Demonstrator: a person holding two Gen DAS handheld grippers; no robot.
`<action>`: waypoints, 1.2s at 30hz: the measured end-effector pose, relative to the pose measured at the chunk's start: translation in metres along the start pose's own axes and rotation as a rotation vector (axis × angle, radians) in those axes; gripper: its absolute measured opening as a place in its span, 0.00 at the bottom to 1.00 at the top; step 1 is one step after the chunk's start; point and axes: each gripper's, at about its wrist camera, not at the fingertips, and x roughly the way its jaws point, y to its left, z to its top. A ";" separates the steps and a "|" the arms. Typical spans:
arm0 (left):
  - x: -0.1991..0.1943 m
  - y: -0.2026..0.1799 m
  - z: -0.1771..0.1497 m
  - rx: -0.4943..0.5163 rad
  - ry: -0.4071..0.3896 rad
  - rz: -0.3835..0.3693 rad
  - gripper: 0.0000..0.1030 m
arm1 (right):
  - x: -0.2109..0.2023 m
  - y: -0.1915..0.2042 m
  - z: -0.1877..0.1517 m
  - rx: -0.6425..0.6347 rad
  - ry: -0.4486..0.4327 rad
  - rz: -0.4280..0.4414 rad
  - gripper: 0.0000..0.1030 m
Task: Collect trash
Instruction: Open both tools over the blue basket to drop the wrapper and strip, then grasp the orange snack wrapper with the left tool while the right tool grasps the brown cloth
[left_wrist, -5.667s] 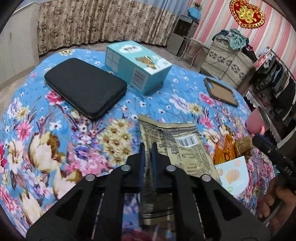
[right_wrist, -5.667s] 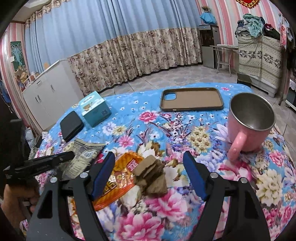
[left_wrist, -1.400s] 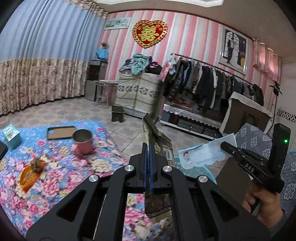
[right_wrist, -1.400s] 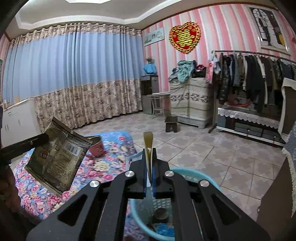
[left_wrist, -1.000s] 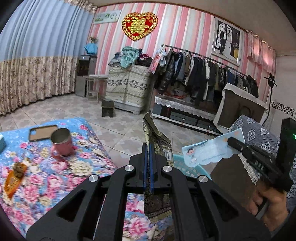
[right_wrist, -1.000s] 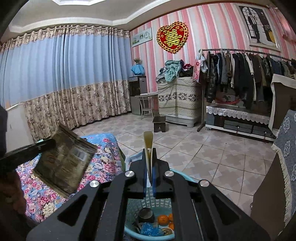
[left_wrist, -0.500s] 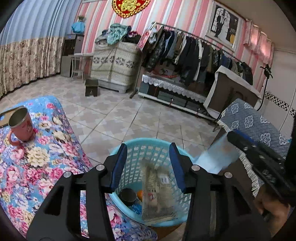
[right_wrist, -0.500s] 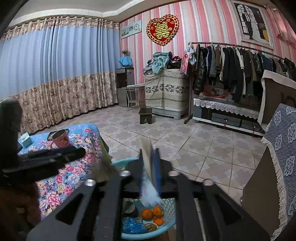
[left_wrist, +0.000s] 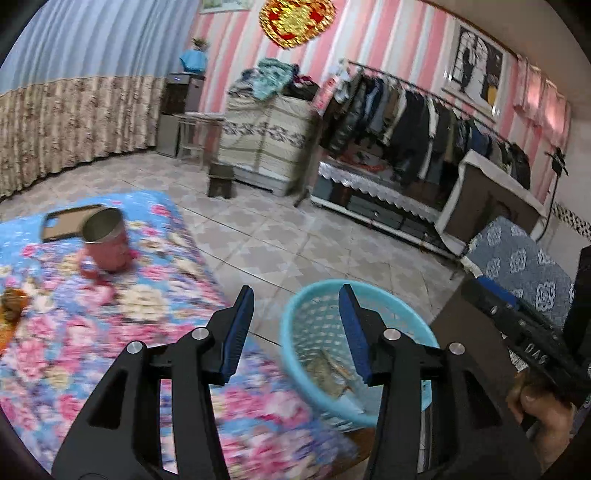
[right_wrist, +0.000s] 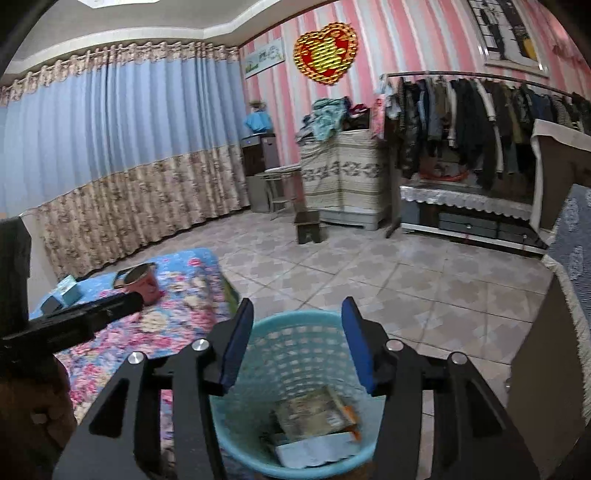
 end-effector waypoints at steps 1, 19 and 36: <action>-0.013 0.016 0.002 -0.031 -0.012 0.014 0.45 | 0.002 0.011 -0.002 -0.005 0.001 0.024 0.61; -0.208 0.312 0.014 -0.183 -0.174 0.546 0.53 | 0.100 0.332 -0.002 -0.141 0.045 0.508 0.68; -0.120 0.379 -0.009 -0.198 0.034 0.477 0.56 | 0.237 0.445 -0.094 -0.312 0.376 0.512 0.51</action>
